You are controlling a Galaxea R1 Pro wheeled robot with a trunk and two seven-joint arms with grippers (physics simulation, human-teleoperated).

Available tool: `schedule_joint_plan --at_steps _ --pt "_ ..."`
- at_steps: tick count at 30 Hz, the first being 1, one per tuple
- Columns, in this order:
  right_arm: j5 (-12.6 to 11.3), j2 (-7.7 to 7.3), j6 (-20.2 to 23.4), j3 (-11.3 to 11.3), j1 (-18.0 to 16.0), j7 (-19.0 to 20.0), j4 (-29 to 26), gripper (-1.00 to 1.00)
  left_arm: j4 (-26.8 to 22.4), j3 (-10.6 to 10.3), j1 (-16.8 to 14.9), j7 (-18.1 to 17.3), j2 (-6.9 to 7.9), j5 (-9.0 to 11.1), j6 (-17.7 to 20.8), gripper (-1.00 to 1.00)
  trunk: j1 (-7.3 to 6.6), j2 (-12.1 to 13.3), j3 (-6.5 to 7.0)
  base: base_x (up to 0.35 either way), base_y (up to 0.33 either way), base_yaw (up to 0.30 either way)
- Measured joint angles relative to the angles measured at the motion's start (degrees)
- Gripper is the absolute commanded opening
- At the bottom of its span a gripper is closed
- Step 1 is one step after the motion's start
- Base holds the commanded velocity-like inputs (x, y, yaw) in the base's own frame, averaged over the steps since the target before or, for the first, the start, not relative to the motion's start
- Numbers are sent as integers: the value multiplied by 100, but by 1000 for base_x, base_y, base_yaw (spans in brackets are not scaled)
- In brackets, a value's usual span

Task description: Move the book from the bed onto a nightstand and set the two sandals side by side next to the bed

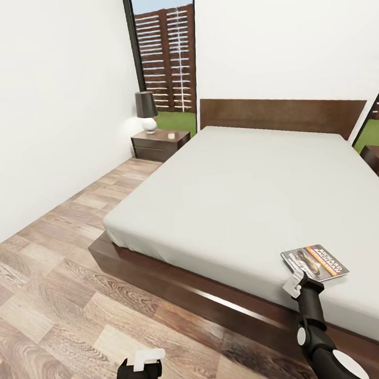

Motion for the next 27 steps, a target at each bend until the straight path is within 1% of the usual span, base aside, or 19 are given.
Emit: schedule_joint_plan --at_steps 3,5,14,21,27 --pt "-2 -4 0 0 0 1 -2 -100 0 -2 0 -1 -1 0 -2 100 0 0 0 -3 0 0" --pt "-5 -6 -3 1 0 1 -4 -100 0 -3 0 -3 -1 10 -2 100 2 0 0 -176 0 0" --pt "1 -7 -5 5 1 1 -2 -100 0 -4 2 -20 -1 27 -2 100 4 0 0 -322 0 0" --pt "267 -4 -13 4 7 2 -2 -100 0 -4 1 -21 -1 29 -2 100 4 0 0 -338 0 0" --pt "333 13 -9 7 19 -2 -1 -100 0 -4 0 -21 -1 29 -2 100 4 0 -1 -339 0 0"
